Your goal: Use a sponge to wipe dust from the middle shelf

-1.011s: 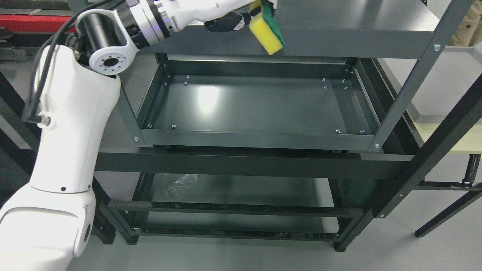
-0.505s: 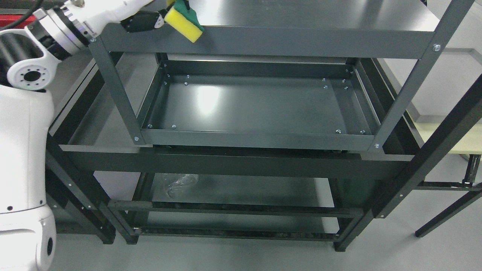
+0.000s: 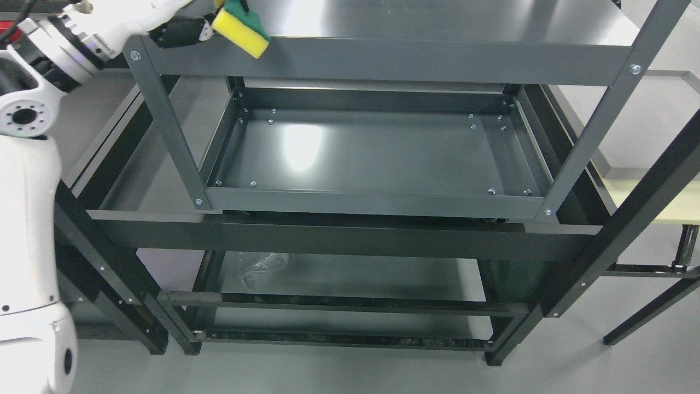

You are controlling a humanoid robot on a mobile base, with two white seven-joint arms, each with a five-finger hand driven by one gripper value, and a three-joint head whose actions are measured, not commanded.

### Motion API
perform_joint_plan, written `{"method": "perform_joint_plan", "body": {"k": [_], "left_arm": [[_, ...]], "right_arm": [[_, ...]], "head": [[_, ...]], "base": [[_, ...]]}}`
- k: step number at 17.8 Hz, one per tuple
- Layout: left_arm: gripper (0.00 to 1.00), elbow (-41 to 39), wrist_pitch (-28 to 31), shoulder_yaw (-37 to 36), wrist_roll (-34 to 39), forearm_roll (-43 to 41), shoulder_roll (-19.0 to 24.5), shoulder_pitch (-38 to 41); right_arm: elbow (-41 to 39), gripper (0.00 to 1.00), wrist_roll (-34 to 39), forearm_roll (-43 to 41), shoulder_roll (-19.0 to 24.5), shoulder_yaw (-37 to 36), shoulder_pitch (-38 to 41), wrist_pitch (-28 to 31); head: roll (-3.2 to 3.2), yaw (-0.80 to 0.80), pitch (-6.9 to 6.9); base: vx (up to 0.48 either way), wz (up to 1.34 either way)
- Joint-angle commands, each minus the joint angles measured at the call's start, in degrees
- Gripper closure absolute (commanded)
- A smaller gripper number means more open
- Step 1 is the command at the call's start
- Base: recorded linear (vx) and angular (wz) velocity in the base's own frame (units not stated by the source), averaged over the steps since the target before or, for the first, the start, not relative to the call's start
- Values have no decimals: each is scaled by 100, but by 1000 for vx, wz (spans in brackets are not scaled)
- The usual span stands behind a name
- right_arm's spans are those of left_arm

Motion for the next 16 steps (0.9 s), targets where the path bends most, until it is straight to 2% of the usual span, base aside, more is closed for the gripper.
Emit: {"method": "perform_joint_plan", "body": {"k": [1, 2, 6, 9, 12, 16], "left_arm": [[100, 806, 1, -325, -4, -756, -1443, -686], [100, 1070, 1, -378, -4, -888, -1672, -958], [100, 1888, 1, -1158, 40, -916, -1688, -1803], [99, 2162, 25, -2474, 233, -269, -1688, -2164], [99, 2092, 684, -3740, 434, 532, -1688, -2314], [100, 1863, 1230, -4928, 935, 754, -1688, -2341]], "right_arm": [[-100, 0, -5, 0, -100, 0, 2, 415], [-100, 0, -5, 0, -100, 0, 2, 415], [-100, 0, -5, 0, -100, 0, 2, 415], [-100, 0, -5, 0, -100, 0, -7, 415], [-100, 0, -5, 0, -100, 0, 2, 415], [-100, 0, -5, 0, -100, 0, 2, 415]], "head": [[0, 0, 0], [0, 0, 0], [0, 0, 0], [0, 0, 0], [0, 0, 0], [0, 0, 0]], "base": [[0, 0], [0, 0], [0, 0], [0, 0], [0, 0], [0, 0]]}}
